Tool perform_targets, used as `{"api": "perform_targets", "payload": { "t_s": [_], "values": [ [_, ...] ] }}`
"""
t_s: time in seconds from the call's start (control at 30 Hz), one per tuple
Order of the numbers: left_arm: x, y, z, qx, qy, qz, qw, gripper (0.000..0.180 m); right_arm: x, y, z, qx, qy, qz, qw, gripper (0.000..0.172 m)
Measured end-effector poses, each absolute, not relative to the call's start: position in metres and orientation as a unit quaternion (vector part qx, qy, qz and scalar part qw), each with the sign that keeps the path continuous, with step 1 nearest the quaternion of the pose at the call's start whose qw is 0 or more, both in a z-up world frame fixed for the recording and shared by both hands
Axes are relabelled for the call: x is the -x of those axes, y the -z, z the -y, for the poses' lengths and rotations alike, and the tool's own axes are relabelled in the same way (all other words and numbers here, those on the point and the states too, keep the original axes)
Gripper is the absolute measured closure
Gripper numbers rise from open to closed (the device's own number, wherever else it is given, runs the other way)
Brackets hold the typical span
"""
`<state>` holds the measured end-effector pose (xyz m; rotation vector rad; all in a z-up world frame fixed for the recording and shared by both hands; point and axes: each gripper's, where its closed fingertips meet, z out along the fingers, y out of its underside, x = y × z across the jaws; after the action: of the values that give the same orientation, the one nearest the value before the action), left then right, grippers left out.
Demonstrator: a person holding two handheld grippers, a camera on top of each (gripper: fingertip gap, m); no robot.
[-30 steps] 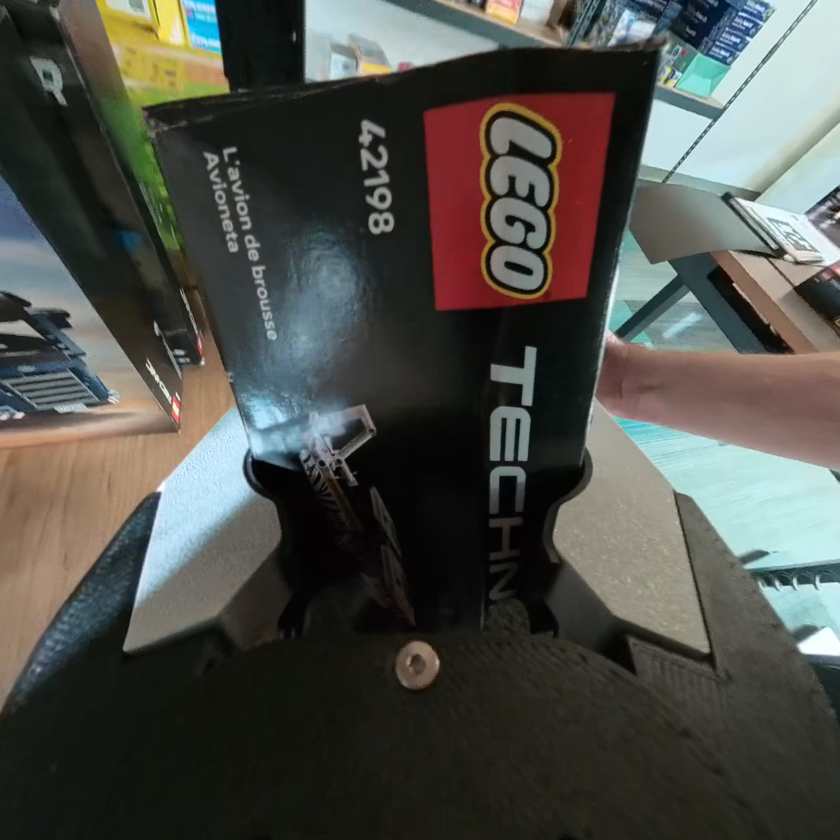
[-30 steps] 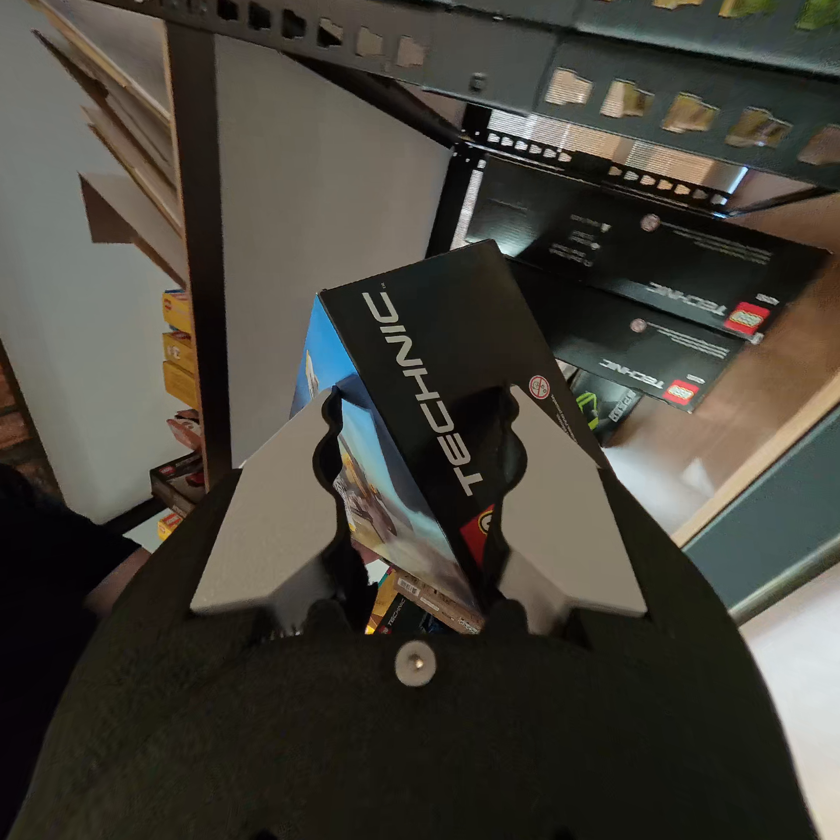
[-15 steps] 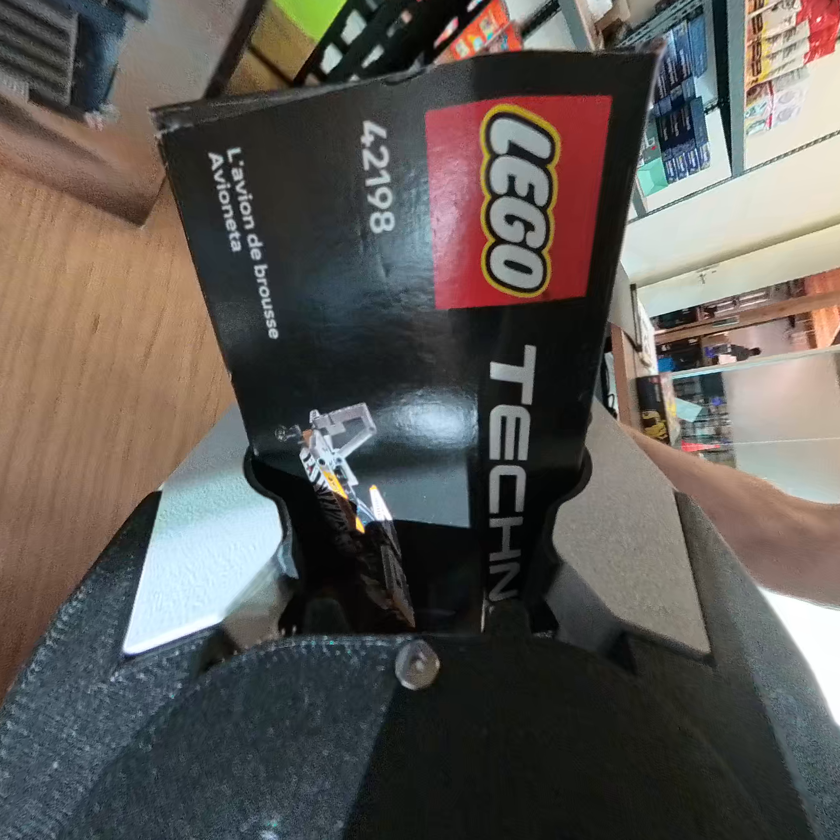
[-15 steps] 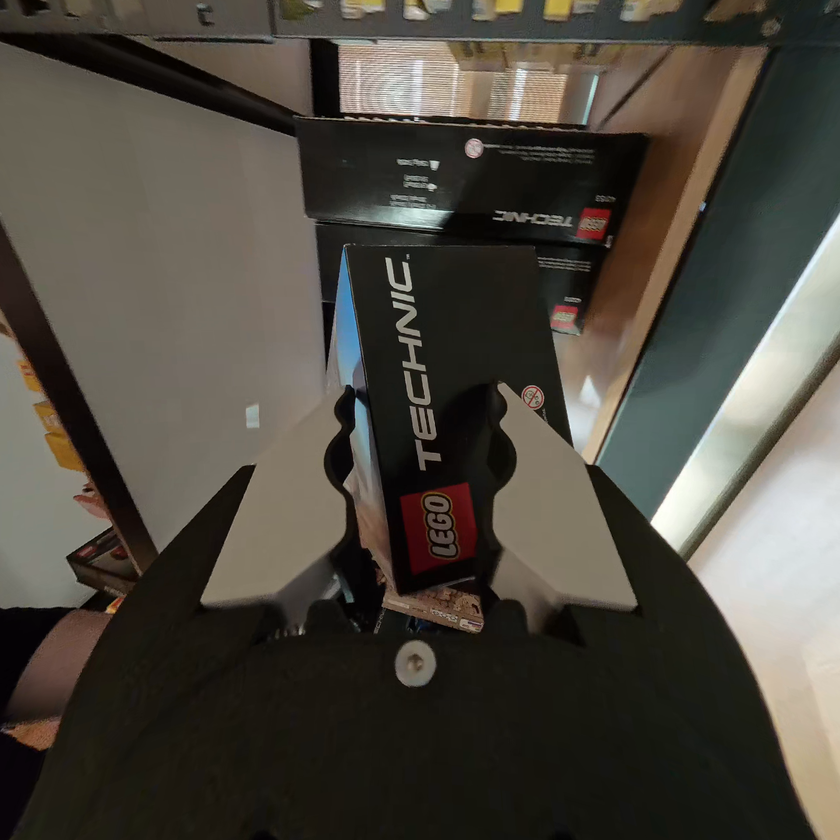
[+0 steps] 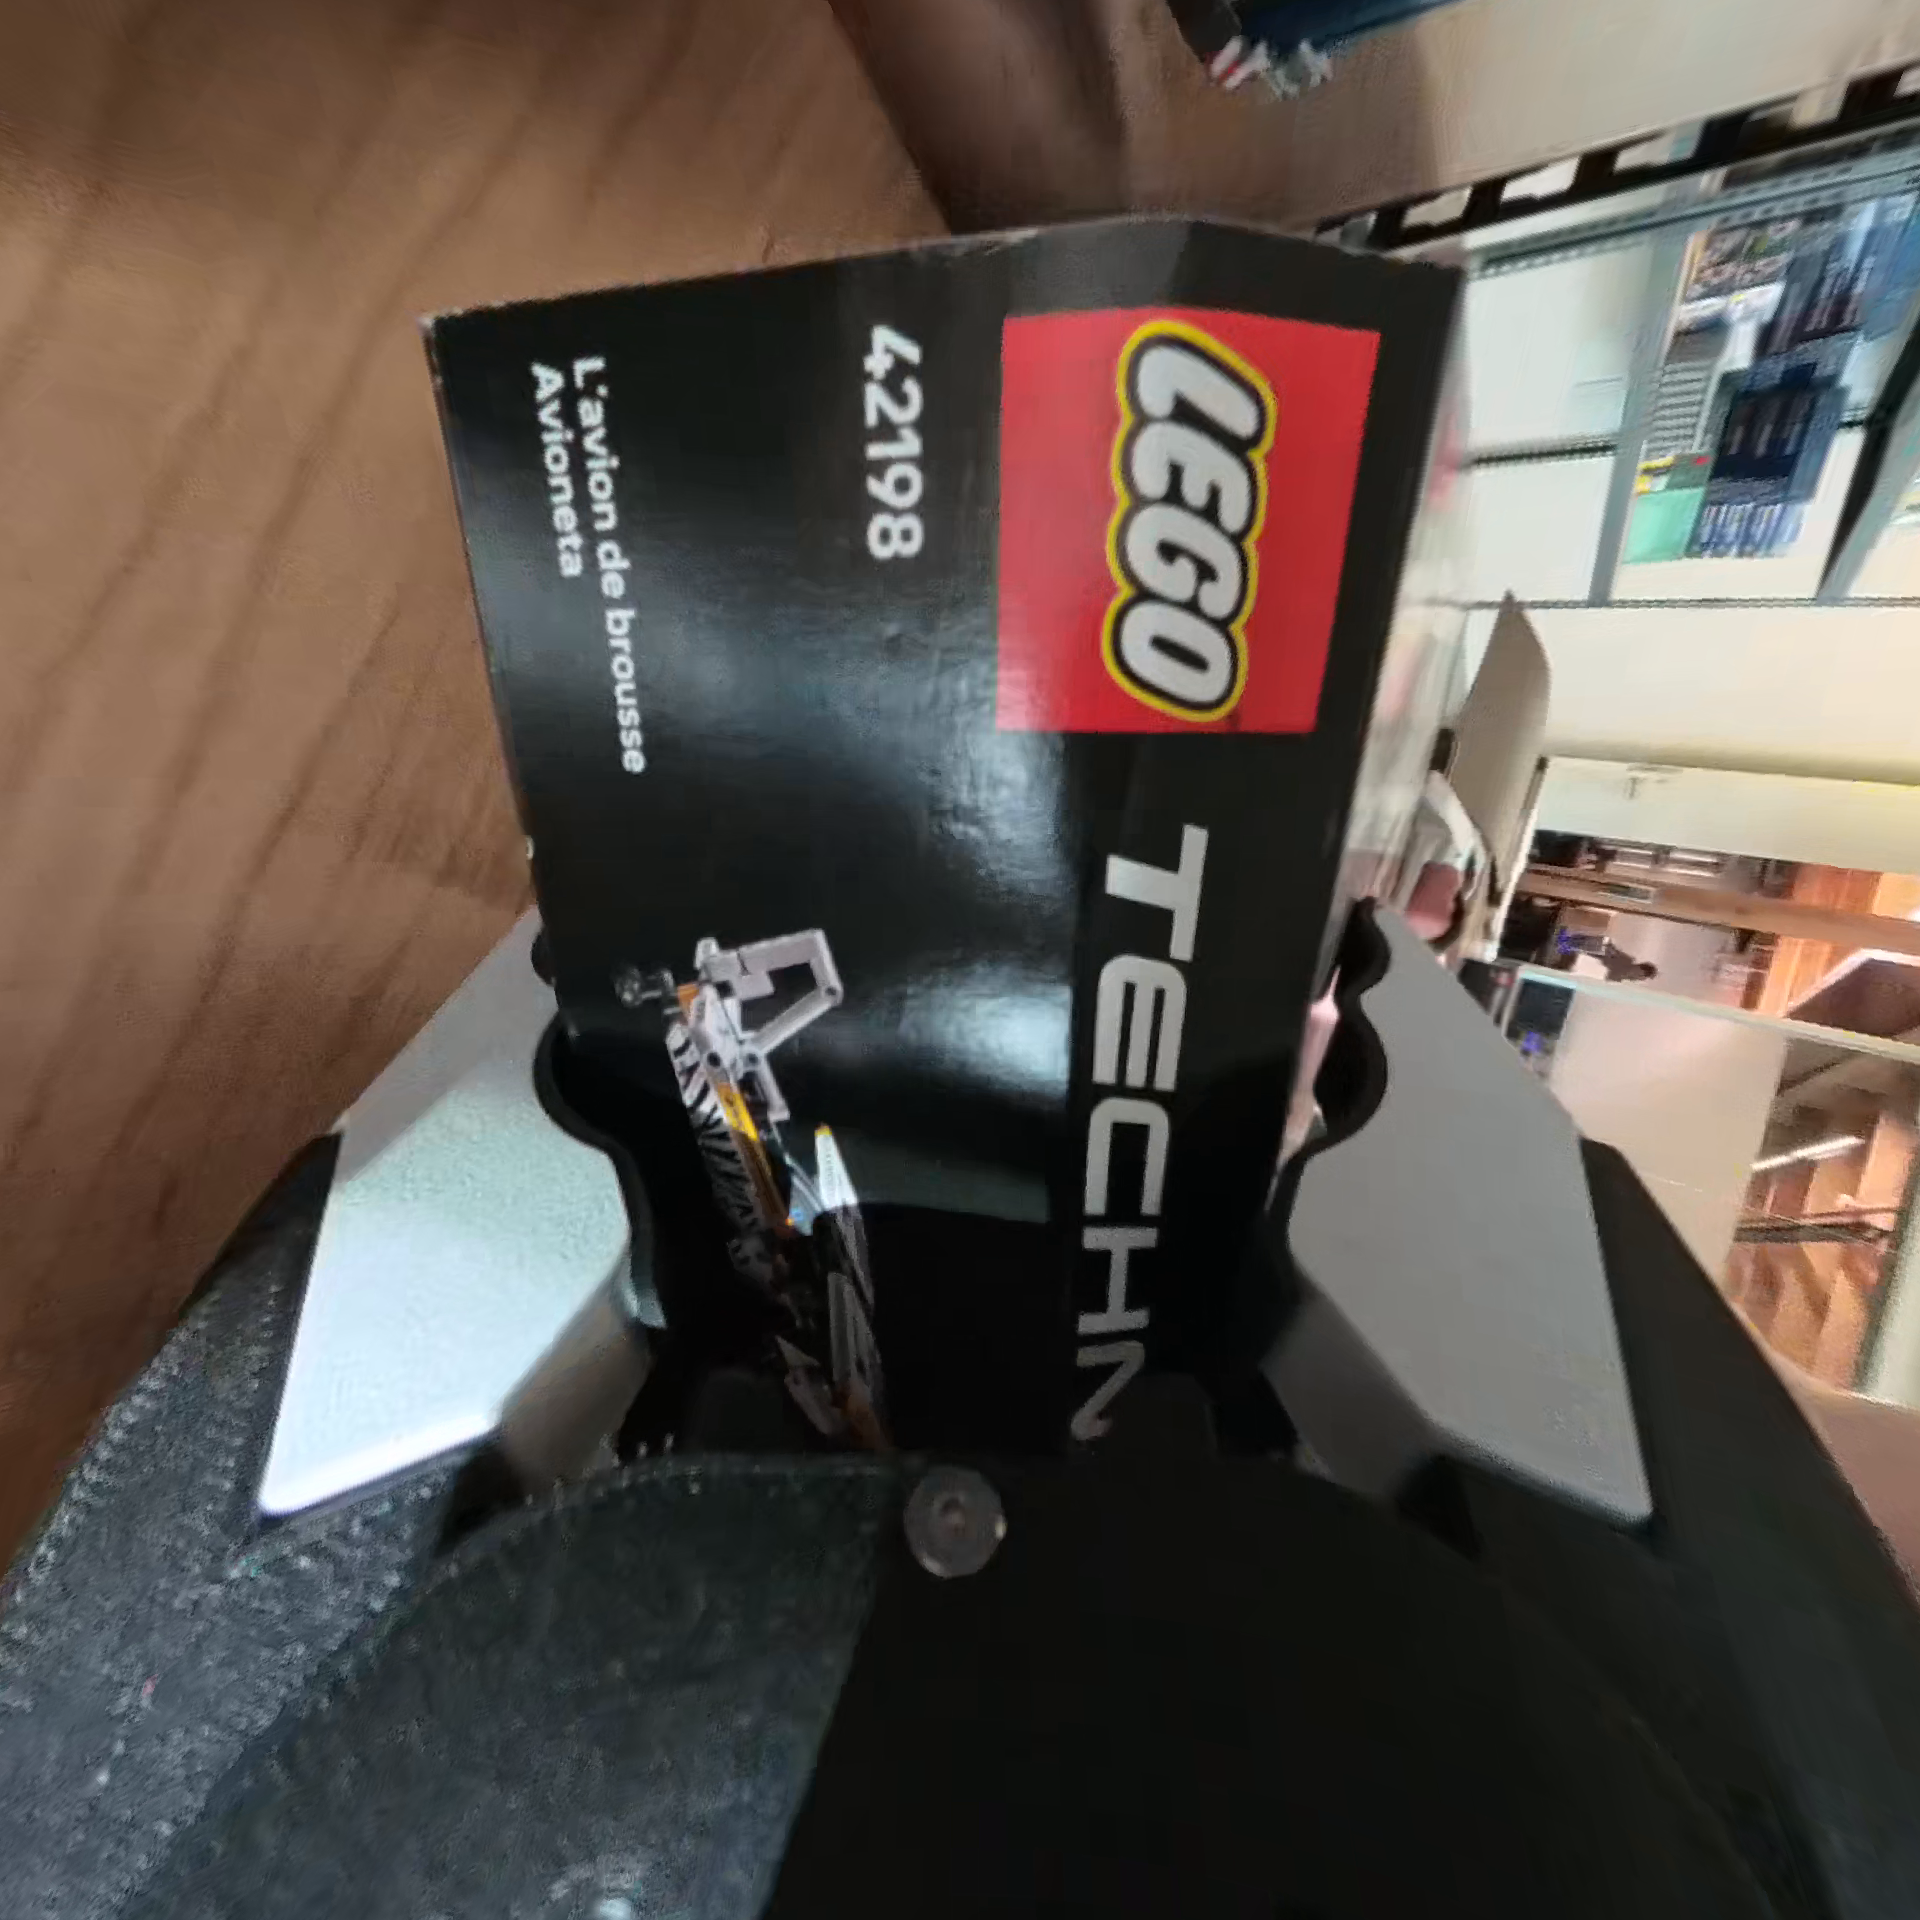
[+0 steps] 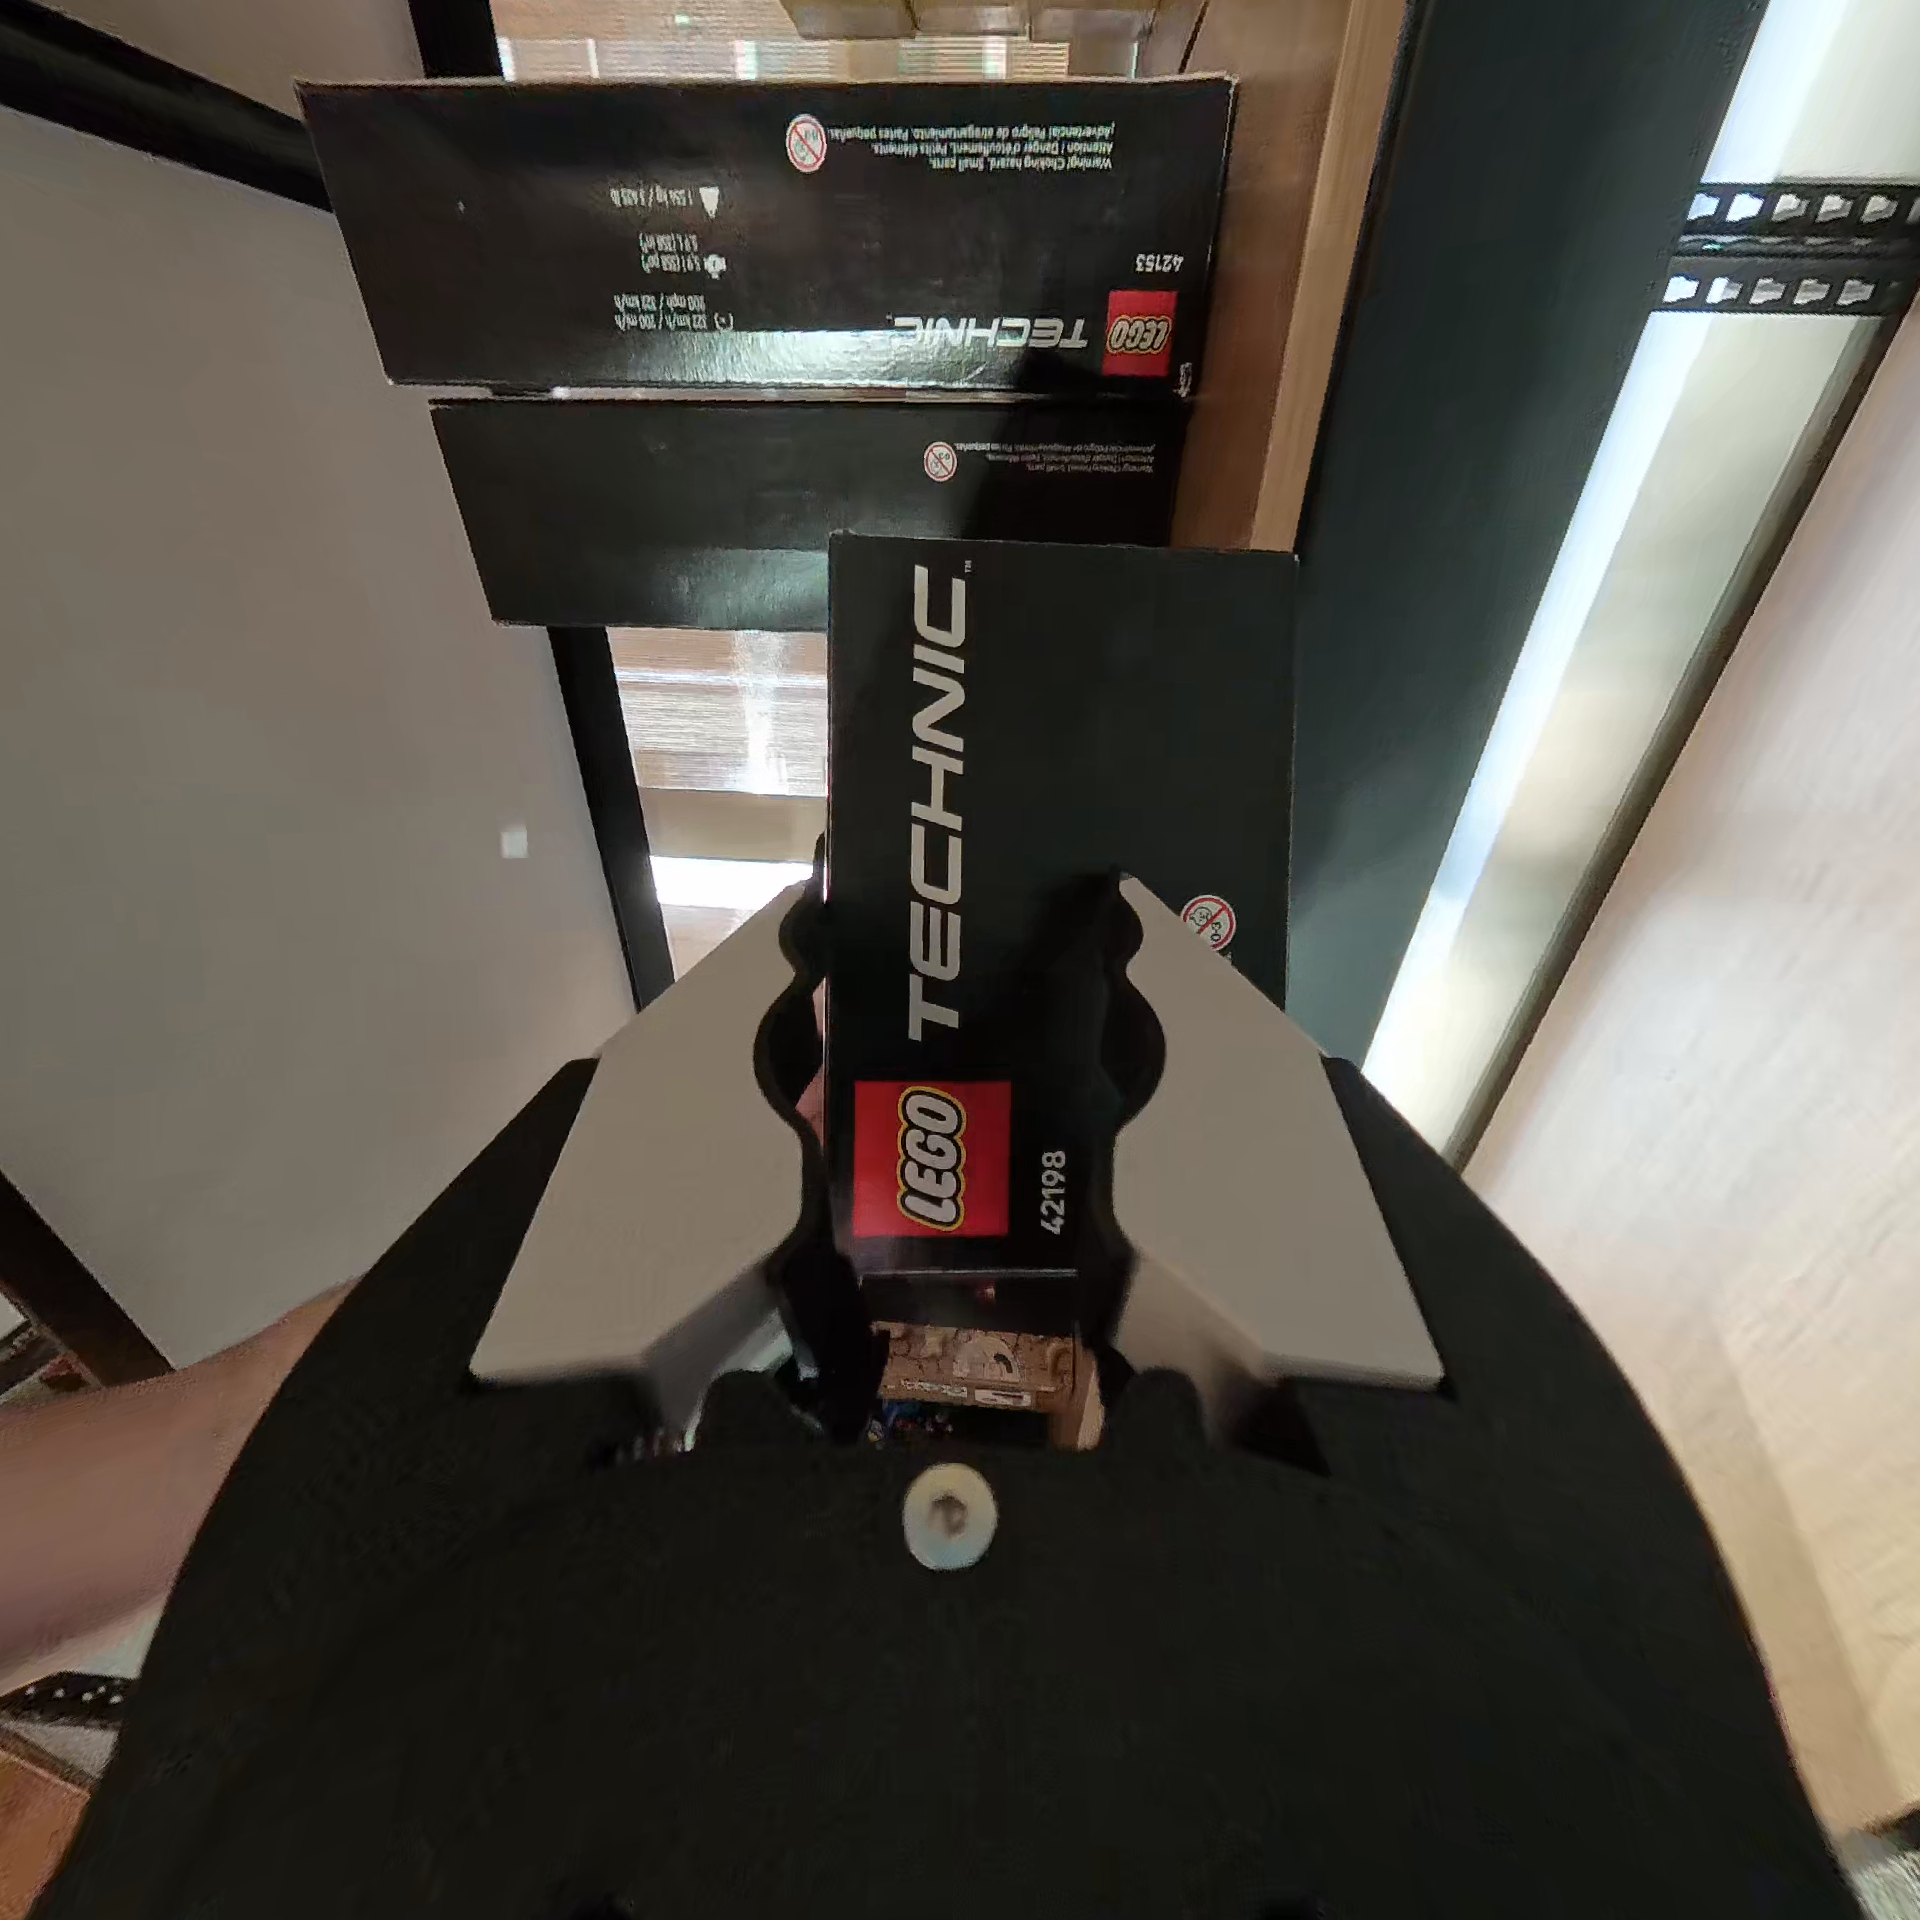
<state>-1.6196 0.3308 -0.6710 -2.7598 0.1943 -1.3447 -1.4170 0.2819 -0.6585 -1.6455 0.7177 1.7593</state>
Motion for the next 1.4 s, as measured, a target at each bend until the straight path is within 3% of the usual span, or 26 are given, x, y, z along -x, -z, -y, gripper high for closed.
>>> {"api": "perform_targets", "payload": {
  "t_s": [0.03, 0.37, 0.53, 0.67, 0.97, 1.27, 1.4],
  "values": [
    [1.619, 0.67, -0.333, 0.894, 0.443, -0.063, 0.033, 0.042, 1.418, 0.659, -0.282, 0.626, -0.664, -0.269, 0.308, 0.121],
    [1.644, 0.671, -0.359, 0.935, 0.333, -0.109, 0.05, 0.023, 1.422, 0.65, -0.275, 0.64, -0.657, -0.246, 0.312, 0.123],
    [1.661, 0.662, -0.364, 0.951, 0.276, -0.133, 0.048, 0.043, 1.43, 0.642, -0.273, 0.658, -0.645, -0.211, 0.325, 0.126],
    [1.649, 0.638, -0.368, 0.943, 0.286, -0.145, 0.089, 0.076, 1.433, 0.636, -0.27, 0.689, -0.615, -0.173, 0.342, 0.128],
    [1.638, 0.657, -0.365, 0.937, 0.306, -0.154, 0.059, 0.084, 1.446, 0.639, -0.261, 0.717, -0.59, -0.15, 0.338, 0.134],
    [1.627, 0.659, -0.407, 0.937, 0.265, -0.195, 0.115, 0.075, 1.494, 0.639, -0.232, 0.732, -0.585, -0.132, 0.322, 0.137],
    [1.631, 0.648, -0.426, 0.941, 0.23, -0.187, 0.163, 0.081, 1.5, 0.639, -0.237, 0.733, -0.582, -0.143, 0.323, 0.138]
  ]
}}
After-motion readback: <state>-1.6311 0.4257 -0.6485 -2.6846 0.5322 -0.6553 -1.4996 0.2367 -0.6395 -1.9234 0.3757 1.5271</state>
